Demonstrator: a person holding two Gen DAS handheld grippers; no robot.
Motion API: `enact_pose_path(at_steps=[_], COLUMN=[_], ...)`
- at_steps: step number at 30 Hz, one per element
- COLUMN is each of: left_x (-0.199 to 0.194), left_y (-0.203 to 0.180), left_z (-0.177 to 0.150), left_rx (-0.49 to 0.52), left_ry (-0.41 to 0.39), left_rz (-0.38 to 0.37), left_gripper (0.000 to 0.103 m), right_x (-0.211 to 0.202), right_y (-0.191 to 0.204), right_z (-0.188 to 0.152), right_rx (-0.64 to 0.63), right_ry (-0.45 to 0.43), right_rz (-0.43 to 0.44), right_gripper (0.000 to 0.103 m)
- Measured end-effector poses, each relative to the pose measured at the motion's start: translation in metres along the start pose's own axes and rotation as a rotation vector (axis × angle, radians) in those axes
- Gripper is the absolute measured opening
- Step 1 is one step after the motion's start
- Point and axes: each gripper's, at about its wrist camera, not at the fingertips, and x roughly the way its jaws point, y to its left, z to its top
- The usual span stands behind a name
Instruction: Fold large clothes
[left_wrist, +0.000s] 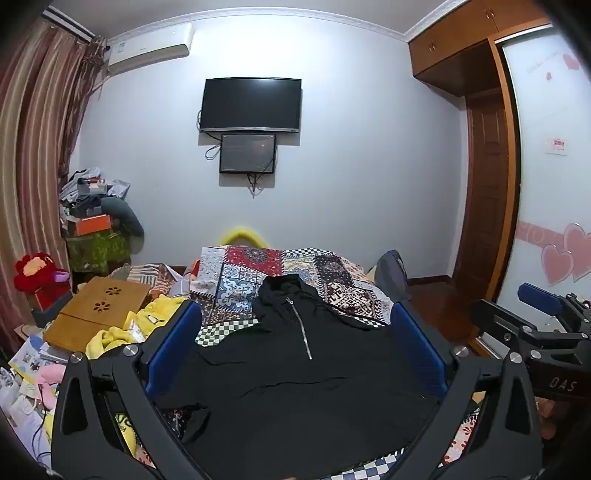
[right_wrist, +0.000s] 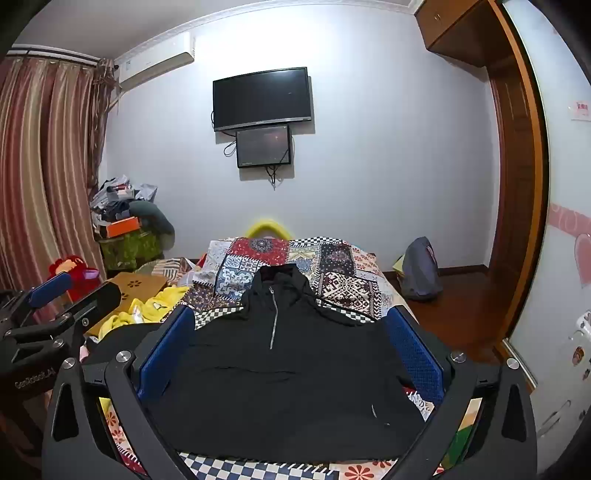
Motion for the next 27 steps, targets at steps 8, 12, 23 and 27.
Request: enact_pose_path(at_steps=[8,12,23,27], left_x=[-0.0004,0.0014,0.0007,0.0016], left_y=[0.0010,-0.0019,-0.0048,-0.0060], left_z=[0.0046,0.0009,-0.0020,0.0011], left_rx=[0.004,0.017,0.034,0.034], left_ry=[0.001,0.002,-0.002,-0.001], left_rz=[0.000,-0.001,-0.006,0.001], left_gripper=[0.103,0.103,0.103,0.103], right_x=[0.0010,0.0009,0.0022,0.0023], right_y=[-0.0005,0.0007,-0.0021,-0.0018], right_z=[0.0000,0.0012,0.0006,0.0006], right_rx=[0.000,0.002,0.005,0.005], right_ry=[0.004,0.005,0.005,0.005], right_rz=[-0.002,-0.001,-0.002,-0.002], right_gripper=[0.103,0.103,0.103,0.103])
